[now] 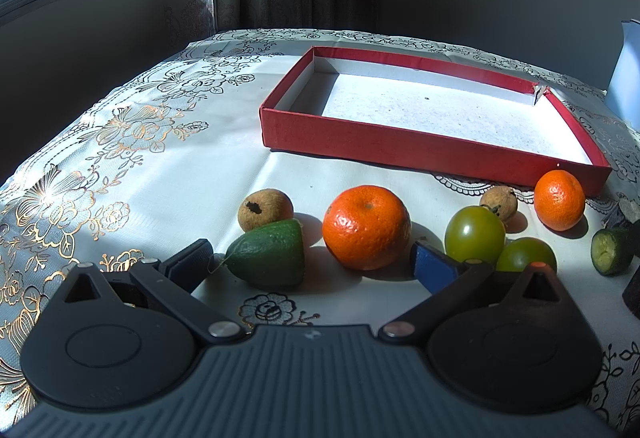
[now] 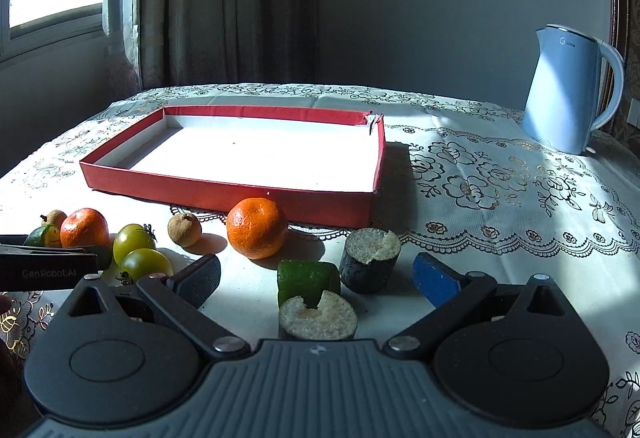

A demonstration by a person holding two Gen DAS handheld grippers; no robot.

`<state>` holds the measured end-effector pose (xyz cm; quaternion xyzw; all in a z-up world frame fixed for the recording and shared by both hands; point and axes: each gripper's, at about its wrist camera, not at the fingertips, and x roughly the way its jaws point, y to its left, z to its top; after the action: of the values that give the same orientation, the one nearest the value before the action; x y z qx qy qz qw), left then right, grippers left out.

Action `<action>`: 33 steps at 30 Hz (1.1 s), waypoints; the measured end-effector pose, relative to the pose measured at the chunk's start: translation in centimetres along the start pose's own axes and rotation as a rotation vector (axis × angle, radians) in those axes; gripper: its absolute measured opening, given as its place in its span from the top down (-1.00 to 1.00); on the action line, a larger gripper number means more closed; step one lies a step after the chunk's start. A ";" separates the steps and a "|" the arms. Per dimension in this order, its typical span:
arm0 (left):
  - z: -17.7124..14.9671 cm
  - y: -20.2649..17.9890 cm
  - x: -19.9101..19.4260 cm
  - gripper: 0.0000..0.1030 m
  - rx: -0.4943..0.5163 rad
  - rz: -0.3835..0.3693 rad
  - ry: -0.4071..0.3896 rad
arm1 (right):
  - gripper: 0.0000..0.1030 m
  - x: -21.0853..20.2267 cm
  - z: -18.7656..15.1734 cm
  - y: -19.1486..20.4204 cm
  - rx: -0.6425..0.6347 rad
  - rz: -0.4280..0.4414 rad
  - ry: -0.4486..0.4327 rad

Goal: Organize fruits
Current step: 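Close the right gripper around the dark cylindrical sugarcane piece and lift, then carry the sugarcane piece into the red tray and open the right gripper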

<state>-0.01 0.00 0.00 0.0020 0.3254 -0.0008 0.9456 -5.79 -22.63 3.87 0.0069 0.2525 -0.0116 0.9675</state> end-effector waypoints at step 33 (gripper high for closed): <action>0.0 0.0 0.0 -1.00 0.000 0.000 0.000 | 0.35 -2.2 -1.6 -1.1 -0.056 0.167 0.050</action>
<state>-0.01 0.00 0.00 0.0018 0.3254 -0.0009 0.9456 -8.52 -23.64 3.52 0.0013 0.2753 0.0762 0.9583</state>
